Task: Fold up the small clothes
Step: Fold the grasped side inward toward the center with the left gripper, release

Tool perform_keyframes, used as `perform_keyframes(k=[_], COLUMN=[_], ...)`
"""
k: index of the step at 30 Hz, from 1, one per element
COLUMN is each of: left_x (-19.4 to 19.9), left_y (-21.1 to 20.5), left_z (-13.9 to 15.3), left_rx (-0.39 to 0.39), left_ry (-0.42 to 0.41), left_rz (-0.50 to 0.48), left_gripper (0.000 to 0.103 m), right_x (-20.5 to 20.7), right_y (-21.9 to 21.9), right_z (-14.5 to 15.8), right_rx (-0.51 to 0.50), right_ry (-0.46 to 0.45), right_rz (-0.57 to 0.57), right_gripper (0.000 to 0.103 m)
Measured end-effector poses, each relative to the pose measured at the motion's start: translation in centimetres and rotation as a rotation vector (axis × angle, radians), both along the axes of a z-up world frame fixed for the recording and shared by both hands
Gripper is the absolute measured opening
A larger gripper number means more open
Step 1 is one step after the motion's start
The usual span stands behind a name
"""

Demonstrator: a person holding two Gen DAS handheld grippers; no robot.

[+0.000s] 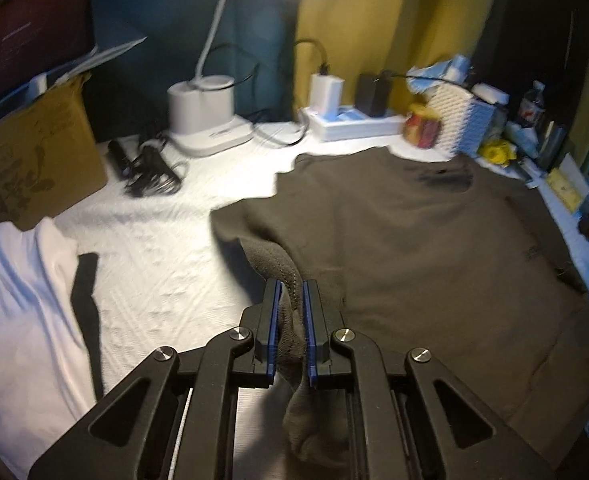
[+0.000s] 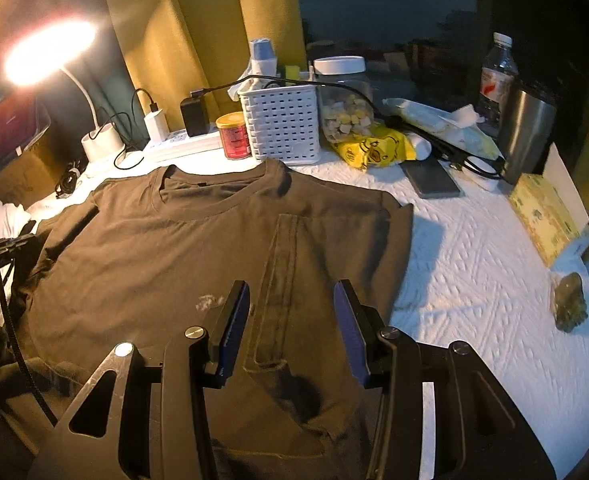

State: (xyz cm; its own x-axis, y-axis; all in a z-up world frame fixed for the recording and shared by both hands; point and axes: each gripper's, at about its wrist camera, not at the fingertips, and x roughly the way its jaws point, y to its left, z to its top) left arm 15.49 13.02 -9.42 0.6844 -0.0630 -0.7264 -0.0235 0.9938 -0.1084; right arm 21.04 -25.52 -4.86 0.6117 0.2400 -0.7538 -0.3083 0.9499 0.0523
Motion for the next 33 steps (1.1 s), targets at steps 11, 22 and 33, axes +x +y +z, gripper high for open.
perform_keyframes(k=[11,22,33], left_x=[0.6,1.1,2.6], left_y=[-6.4,-11.4,-10.4], left_z=[1.0,-0.9,1.3], left_rx=[0.010,0.023,-0.003], left_ry=[-0.001,0.094,0.056], left_rz=[-0.119,-0.250,-0.202], left_gripper=[0.009,0.010,0.068], right_x=[-1.3,-1.8,-1.6], right_y=[-3.9,-6.5,-7.3], right_z=[-0.8,-2.5,-3.4], right_rx=[0.055,0.094,0.118], right_ry=[0.001,0.023,0.033], right_rz=[-0.036,-0.062,-0.071], right_gripper=[0.047,0.047,0.047])
